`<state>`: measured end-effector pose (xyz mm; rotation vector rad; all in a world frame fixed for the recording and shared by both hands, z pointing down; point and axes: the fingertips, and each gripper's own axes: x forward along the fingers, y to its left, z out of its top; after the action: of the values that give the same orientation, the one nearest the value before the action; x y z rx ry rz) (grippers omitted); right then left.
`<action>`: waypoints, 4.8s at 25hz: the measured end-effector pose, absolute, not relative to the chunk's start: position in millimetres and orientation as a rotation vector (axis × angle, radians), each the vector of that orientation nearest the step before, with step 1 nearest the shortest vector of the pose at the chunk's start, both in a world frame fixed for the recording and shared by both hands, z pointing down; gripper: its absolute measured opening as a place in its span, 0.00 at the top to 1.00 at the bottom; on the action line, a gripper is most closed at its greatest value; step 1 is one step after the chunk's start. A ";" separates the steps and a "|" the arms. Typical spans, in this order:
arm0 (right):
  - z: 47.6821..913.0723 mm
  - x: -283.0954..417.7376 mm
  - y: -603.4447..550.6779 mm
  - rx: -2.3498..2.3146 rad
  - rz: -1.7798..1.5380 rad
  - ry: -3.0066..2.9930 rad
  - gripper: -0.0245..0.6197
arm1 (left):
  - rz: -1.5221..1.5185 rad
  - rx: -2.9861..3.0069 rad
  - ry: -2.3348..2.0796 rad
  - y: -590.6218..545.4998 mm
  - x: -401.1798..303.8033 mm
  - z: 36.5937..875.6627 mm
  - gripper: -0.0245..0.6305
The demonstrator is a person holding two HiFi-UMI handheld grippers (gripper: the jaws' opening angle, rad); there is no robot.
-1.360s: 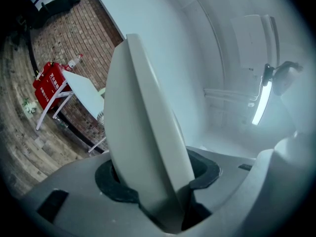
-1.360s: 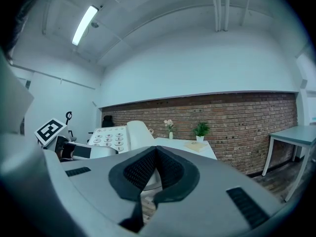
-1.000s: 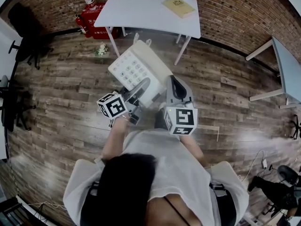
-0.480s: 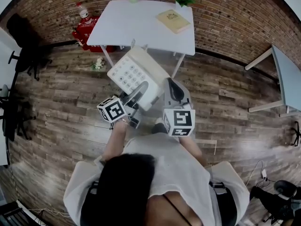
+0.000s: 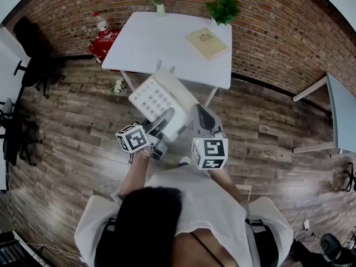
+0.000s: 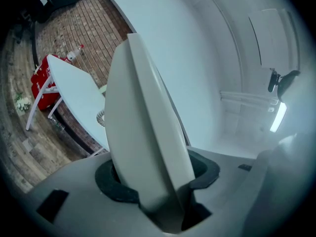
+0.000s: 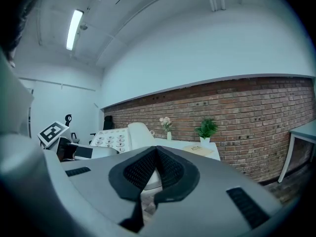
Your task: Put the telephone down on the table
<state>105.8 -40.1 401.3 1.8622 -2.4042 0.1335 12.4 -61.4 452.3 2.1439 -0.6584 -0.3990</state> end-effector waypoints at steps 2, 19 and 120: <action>400.0 112.2 -51.7 1.845 0.131 -2.413 0.92 | -0.403 2.141 -0.670 -72.0 18.5 450.7 0.57; 407.7 151.5 -104.2 1.761 0.136 -2.476 0.92 | -0.440 2.121 -0.732 -118.9 56.5 458.8 0.57; 564.5 110.5 -493.8 1.623 0.538 -2.089 0.92 | -0.051 1.812 -0.615 -489.5 26.9 610.8 0.57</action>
<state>110.5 -493.8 564.5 1.6233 -2.0886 0.5375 26.9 -489.5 610.8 1.8119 -0.6147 -0.0505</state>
